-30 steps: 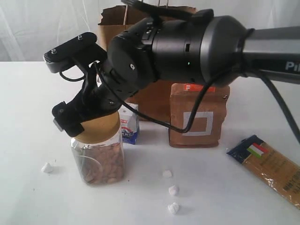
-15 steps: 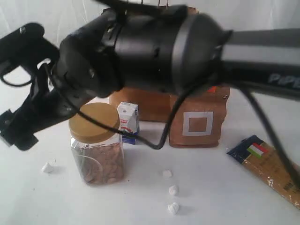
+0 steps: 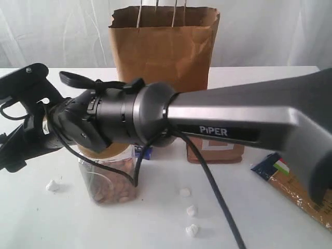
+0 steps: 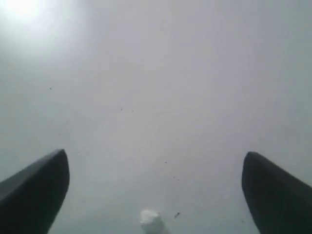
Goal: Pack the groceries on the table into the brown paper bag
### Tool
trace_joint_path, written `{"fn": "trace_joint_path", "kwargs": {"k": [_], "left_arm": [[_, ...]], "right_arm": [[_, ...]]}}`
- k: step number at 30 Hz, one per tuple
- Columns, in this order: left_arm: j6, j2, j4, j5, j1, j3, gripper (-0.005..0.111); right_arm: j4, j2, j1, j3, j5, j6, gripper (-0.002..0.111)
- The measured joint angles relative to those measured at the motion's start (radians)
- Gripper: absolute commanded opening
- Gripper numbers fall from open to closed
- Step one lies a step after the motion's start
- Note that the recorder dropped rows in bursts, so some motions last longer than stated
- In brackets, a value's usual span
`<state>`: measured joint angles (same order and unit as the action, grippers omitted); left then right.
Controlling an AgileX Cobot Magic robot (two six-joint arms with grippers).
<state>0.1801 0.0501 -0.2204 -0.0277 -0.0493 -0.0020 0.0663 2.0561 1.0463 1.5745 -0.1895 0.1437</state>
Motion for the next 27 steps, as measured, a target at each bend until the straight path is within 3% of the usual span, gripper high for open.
{"fn": "trace_joint_path", "kwargs": {"k": [5,15,19,23,27], "left_arm": [[0.000,0.000,0.000,0.000,0.000,0.000,0.000],[0.000,0.000,0.000,0.000,0.018,0.000,0.000],[0.000,0.000,0.000,0.000,0.018,0.000,0.000],[0.000,0.000,0.000,0.000,0.018,0.000,0.000],[0.000,0.000,0.000,0.000,0.018,0.000,0.000]], "right_arm": [[0.021,-0.021,0.000,0.017,-0.162,0.073,0.088],[0.019,-0.082,0.029,-0.008,-0.673,0.079,0.088],[0.045,-0.145,0.029,-0.007,-0.740,0.079,0.088],[0.054,-0.211,0.042,-0.007,-0.695,0.095,0.088],[0.069,-0.233,0.148,-0.035,-0.717,0.268,0.088]]}}
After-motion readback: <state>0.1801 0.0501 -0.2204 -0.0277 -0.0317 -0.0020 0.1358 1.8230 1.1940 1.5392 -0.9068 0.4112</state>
